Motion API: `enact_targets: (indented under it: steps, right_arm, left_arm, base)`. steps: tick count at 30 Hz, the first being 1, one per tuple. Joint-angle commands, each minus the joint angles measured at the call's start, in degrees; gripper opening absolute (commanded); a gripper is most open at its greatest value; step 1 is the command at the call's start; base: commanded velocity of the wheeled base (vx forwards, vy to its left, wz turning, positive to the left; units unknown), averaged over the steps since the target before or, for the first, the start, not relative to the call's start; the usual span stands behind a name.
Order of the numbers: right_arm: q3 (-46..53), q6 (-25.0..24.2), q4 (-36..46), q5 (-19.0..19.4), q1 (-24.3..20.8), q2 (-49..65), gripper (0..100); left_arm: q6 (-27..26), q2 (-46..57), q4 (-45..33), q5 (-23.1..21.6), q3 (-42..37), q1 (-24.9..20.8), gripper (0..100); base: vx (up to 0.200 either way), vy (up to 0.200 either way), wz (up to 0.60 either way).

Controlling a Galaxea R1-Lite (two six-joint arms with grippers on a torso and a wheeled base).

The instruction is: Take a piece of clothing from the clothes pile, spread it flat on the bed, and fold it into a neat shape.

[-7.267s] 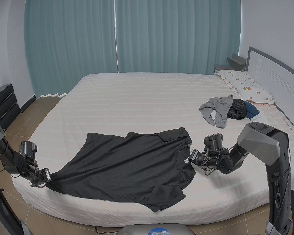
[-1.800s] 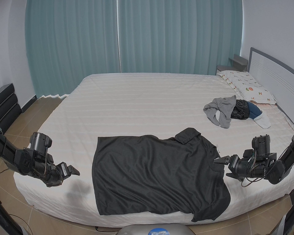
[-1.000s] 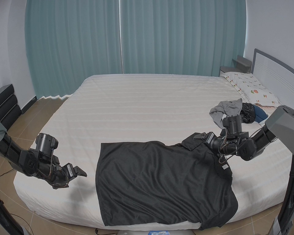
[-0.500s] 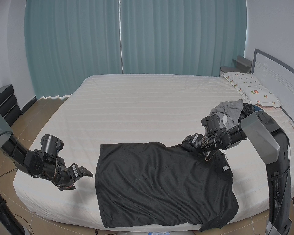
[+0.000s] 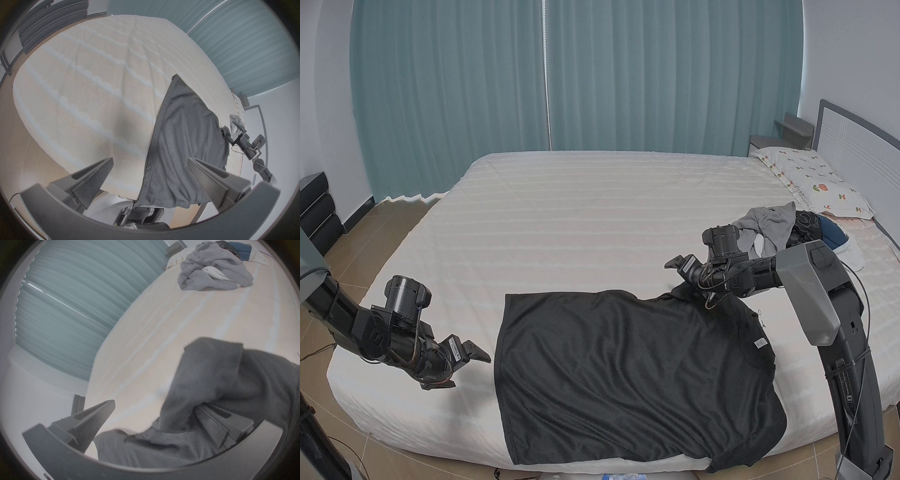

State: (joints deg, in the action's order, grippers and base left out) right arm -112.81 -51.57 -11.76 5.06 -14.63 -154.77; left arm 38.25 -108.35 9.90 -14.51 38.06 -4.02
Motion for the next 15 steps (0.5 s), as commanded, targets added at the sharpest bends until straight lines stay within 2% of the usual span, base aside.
enact_targets:
  steps: [1,5,9,11,12,15]
  right_arm:
    - [-1.78,-0.29,-20.32,-0.84,1.27,-5.10,100]
    - [-1.78,0.94,-24.27,-2.51,2.41,-5.28,100]
    - [-1.78,5.51,-29.46,-2.95,4.26,-5.89,100]
    - [-1.78,7.62,-29.46,-2.86,4.43,-6.33,100]
    - [-1.78,10.17,-29.02,-3.04,4.61,-7.03,100]
    - [-1.78,12.19,-27.79,-3.56,4.61,-7.56,100]
  left_arm:
    - [0.07,-0.19,0.30,-0.08,0.09,0.42,100]
    - [0.95,-0.37,1.88,0.09,0.00,0.60,100]
    - [2.18,-0.55,3.90,0.53,-0.18,0.68,100]
    - [2.09,-0.55,4.08,0.62,-0.18,0.68,100]
    - [2.09,-0.46,4.08,0.62,-0.09,0.68,100]
    - [2.09,-0.55,4.25,0.62,0.09,0.68,100]
  base:
    - [0.000,0.000,0.00]
    - [0.000,0.000,0.00]
    - [0.000,0.000,0.00]
    - [0.000,0.000,0.00]
    - [0.000,0.000,0.00]
    - [0.000,0.000,0.00]
